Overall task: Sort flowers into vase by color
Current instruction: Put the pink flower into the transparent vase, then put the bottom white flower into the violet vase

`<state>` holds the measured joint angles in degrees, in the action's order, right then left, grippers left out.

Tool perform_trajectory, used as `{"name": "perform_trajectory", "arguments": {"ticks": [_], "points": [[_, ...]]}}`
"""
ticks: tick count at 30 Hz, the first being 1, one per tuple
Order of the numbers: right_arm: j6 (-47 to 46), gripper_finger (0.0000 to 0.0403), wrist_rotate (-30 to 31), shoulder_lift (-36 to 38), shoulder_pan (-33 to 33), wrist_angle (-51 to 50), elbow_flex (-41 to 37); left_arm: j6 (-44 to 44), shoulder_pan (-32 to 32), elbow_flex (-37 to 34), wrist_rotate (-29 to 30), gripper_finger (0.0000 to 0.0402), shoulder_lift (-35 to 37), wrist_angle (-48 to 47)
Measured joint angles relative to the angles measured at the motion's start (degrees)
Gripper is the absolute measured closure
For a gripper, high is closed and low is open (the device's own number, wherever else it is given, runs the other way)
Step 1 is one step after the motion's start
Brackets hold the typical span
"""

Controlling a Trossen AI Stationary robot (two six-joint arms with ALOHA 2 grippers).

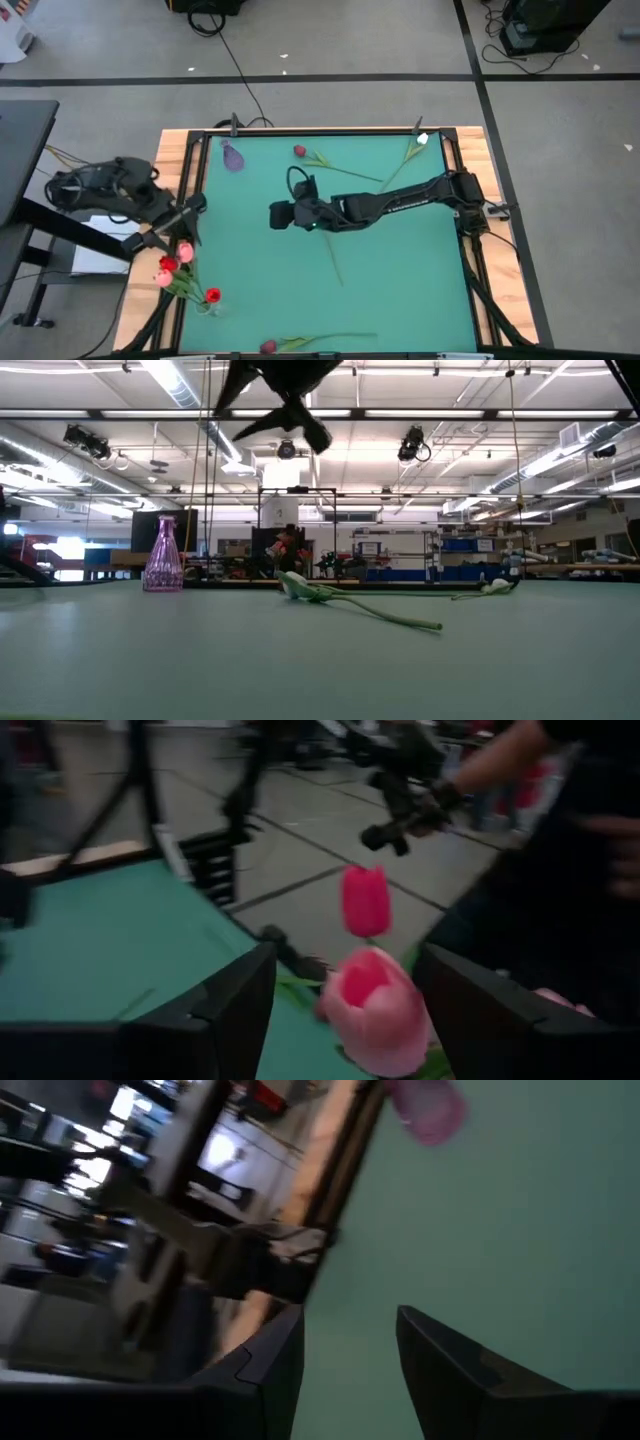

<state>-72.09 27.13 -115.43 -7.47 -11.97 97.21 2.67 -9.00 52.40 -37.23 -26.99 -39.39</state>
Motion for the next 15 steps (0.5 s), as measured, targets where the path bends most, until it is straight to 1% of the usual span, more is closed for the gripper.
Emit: {"name": "perform_trajectory", "arguments": {"ticks": [5, 7, 9, 11, 13, 15], "points": [[0.1, 0.0239, -0.1, 4.2, 1.2, -15.2, 0.0, -2.1, 1.8, 5.1, 7.4, 0.015, -0.5, -5.1], [0.5, 0.0239, -1.8, 6.1, 2.5, -22.3, 0.0, -3.6, 2.2, 7.0, 13.2, 0.015, -0.9, -7.8], [1.6, 0.0239, -4.6, 7.8, 4.4, -28.9, 0.0, -5.8, 2.6, 8.6, 20.3, 0.015, -1.5, -9.9], [4.5, 0.024, -8.1, 8.9, 6.4, -32.9, 0.0, -8.6, 2.9, 9.3, 27.8, 0.015, -2.2, -11.1], [9.2, 0.024, -11.9, 9.4, 8.3, -35.1, 0.0, -12.2, 3.5, 9.2, 34.6, 0.015, -3.4, -11.5], [14.5, 0.024, -16.6, 9.3, 10.3, -35.7, 0.0, -15.2, 4.4, 9.1, 39.3, 0.015, -5.5, -12.5]]}}
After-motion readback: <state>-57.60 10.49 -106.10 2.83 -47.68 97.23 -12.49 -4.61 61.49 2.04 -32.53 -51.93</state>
